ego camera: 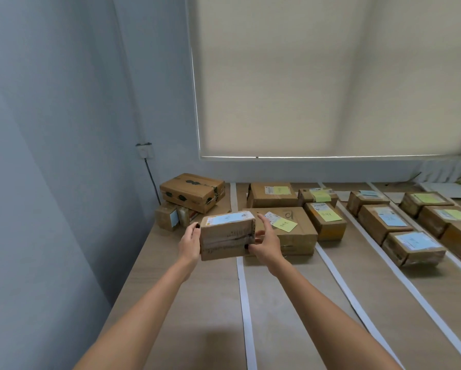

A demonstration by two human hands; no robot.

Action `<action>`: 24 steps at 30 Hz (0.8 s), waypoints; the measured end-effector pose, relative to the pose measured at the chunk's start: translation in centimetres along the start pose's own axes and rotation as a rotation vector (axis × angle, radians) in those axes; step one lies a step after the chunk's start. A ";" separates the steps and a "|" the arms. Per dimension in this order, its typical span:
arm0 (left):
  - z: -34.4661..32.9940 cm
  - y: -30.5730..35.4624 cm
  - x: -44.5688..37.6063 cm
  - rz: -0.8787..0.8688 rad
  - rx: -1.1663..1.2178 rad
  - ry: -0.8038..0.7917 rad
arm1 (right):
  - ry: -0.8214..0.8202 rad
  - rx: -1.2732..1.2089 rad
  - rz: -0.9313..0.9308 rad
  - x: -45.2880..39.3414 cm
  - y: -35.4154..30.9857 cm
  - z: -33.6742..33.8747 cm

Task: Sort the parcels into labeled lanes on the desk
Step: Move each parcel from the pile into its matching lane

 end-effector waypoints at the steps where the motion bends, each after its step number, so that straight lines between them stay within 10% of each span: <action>1: -0.1 -0.1 0.0 0.002 -0.011 -0.008 | -0.014 0.018 0.021 0.1 -0.1 0.0; 24: -7.2 -0.7 3.6 0.006 0.001 -0.112 | 0.024 -0.162 -0.078 2.1 3.2 5.1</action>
Point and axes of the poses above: each hand's wrist, its own x-axis away from the middle knuckle, its own z-axis out of the back of the hand, y = z × x, the point moved 4 cm from there along -x, towards the middle knuckle, and after that the axes turned 3 degrees about -x, right-handed, at the moved point
